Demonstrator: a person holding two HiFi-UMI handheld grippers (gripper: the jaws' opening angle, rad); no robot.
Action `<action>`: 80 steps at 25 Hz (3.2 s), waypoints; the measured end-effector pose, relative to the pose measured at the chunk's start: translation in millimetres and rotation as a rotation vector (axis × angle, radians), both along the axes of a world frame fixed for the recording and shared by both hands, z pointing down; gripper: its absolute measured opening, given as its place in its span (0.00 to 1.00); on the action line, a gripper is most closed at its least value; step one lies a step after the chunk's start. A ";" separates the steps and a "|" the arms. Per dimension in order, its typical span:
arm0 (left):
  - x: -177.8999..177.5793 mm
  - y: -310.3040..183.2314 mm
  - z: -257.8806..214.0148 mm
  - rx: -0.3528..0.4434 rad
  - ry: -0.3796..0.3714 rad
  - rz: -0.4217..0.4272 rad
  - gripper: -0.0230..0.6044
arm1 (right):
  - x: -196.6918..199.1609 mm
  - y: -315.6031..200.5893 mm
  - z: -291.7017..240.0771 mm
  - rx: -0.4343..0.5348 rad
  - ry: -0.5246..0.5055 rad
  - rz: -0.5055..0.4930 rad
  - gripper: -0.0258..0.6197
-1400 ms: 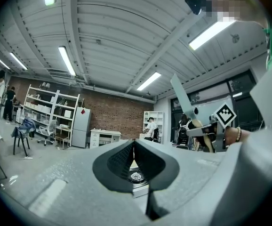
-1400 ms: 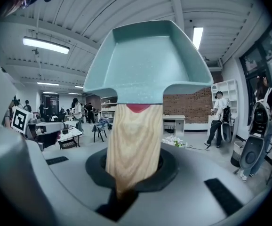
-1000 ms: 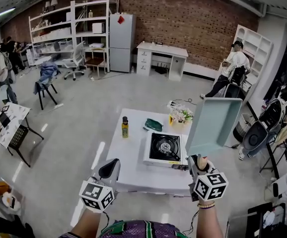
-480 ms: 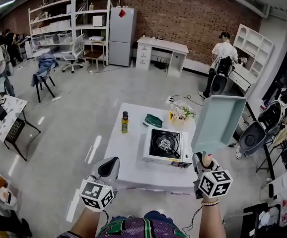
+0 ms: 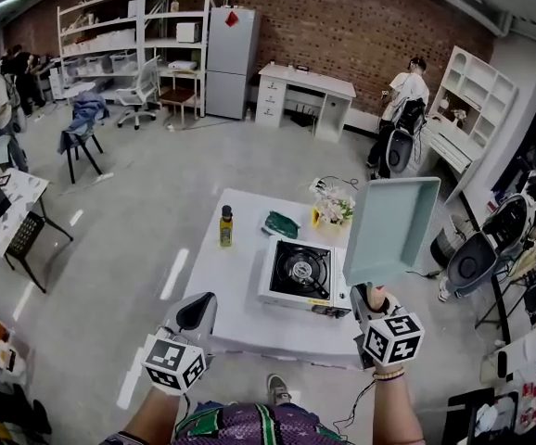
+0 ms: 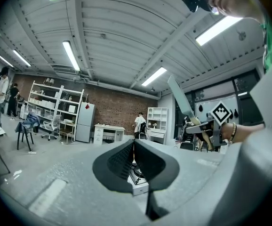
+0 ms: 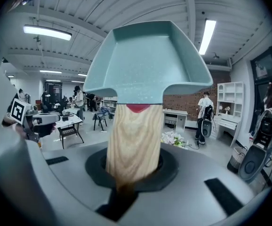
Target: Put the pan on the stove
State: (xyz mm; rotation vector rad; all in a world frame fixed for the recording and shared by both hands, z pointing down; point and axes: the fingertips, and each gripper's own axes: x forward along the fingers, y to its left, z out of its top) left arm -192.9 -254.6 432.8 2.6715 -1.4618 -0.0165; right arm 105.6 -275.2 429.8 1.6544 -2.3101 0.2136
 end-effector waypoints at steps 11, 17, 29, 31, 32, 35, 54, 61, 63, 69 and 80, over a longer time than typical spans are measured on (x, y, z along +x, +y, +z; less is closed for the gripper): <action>59.8 -25.3 -20.8 0.036 -0.010 -0.011 0.07 | 41.7 -46.4 13.4 -0.047 0.001 -0.084 0.11; 82.5 -33.6 -20.0 0.037 -0.031 -0.013 0.07 | 57.9 -66.1 26.0 -0.071 0.015 -0.118 0.11; 130.9 -49.6 -8.9 0.028 -0.053 -0.049 0.07 | 91.3 -96.2 69.6 -0.141 0.077 -0.236 0.11; 135.9 -54.2 -5.9 0.024 -0.054 -0.052 0.07 | 94.1 -102.1 74.4 -0.148 0.089 -0.255 0.11; 138.8 -56.3 -4.5 0.021 -0.056 -0.052 0.07 | 95.5 -104.7 77.0 -0.152 0.095 -0.264 0.11; 150.2 -61.6 -0.3 0.018 -0.071 -0.048 0.07 | 101.0 -111.7 86.3 -0.163 0.106 -0.298 0.11; 173.8 -87.4 30.2 -0.046 -0.090 -0.129 0.07 | 115.4 -157.8 179.6 -0.311 0.260 -0.555 0.11; 167.3 -91.4 32.7 -0.062 -0.085 -0.169 0.07 | 112.5 -170.9 209.7 -0.375 0.305 -0.651 0.11; 167.7 -92.5 35.6 -0.068 -0.081 -0.178 0.07 | 112.1 -172.9 220.5 -0.393 0.311 -0.675 0.11; 173.2 -96.2 44.1 -0.075 -0.078 -0.186 0.07 | 117.2 -176.5 255.7 -0.445 0.376 -0.741 0.11; 176.5 -108.2 49.3 -0.092 -0.081 -0.194 0.07 | 114.1 -181.3 295.0 -0.564 0.452 -0.876 0.11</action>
